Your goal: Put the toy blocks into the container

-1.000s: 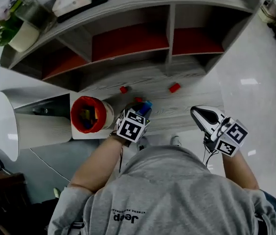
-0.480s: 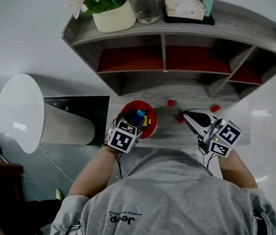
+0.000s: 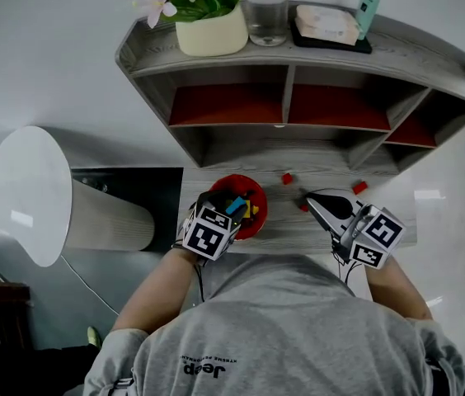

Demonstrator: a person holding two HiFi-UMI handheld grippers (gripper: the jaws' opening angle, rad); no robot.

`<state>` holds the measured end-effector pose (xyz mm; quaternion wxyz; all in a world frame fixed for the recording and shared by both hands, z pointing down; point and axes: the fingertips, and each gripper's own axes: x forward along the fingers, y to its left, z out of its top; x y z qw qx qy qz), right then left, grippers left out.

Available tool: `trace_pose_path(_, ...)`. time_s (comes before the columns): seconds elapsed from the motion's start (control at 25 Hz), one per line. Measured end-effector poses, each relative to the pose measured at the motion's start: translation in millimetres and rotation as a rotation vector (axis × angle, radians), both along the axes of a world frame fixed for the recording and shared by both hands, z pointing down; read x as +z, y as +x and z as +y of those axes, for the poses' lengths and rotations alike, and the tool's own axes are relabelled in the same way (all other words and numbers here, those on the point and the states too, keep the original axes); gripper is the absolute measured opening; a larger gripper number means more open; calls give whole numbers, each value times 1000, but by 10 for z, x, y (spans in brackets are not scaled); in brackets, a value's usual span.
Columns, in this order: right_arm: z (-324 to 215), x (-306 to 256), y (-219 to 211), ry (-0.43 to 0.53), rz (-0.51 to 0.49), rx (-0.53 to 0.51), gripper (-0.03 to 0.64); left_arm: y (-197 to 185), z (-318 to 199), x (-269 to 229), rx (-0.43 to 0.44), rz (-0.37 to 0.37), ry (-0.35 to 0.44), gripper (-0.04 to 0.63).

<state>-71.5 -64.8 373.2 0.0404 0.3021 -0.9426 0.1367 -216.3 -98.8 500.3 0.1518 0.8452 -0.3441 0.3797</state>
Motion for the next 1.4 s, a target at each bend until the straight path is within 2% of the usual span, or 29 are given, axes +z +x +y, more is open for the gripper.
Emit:
trace_pose_path(0.16, -2, -20, 170, 0, 1, 31, 12, 126, -53, -134, 11, 33, 37, 255)
trace_pose_path(0.28, -14, -30, 425, 5, -2, 73, 12, 395, -32, -285, 47, 80, 59, 255)
trace_pose_path(0.4, -35, -24, 876, 4, -16, 147, 12, 875, 3, -346, 104, 122, 75, 255)
trace_pose_path(0.52, -22, 0, 1462, -1, -25, 218, 12, 1506, 50, -221, 166, 113, 67, 255)
trace_pose_path(0.72, -41, 111, 2540, -13, -34, 272, 12, 2723, 48, 232, 242, 61, 37, 203)
trace_pose_path(0.88, -21, 323, 3328, -53, -26, 253, 12, 3647, -39, 837, 261, 7, -10, 195)
trace_pose_path(1.0, -27, 505, 3852, -95, -35, 253, 12, 4152, -134, 1382, 269, -58, -59, 207)
trace_pose_path(1.16, 49, 701, 4364, -137, -44, 264, 12, 4479, -282, 2011, 255, -179, -96, 218)
trace_pose_path(1.32, 169, 882, 4739, -176, -50, 294, 12, 4514, -413, 2537, 251, -322, -123, 228)
trace_pose_path(1.4, 246, 959, 4877, -196, -57, 311, 12, 4486, -461, 2696, 243, -361, -143, 235)
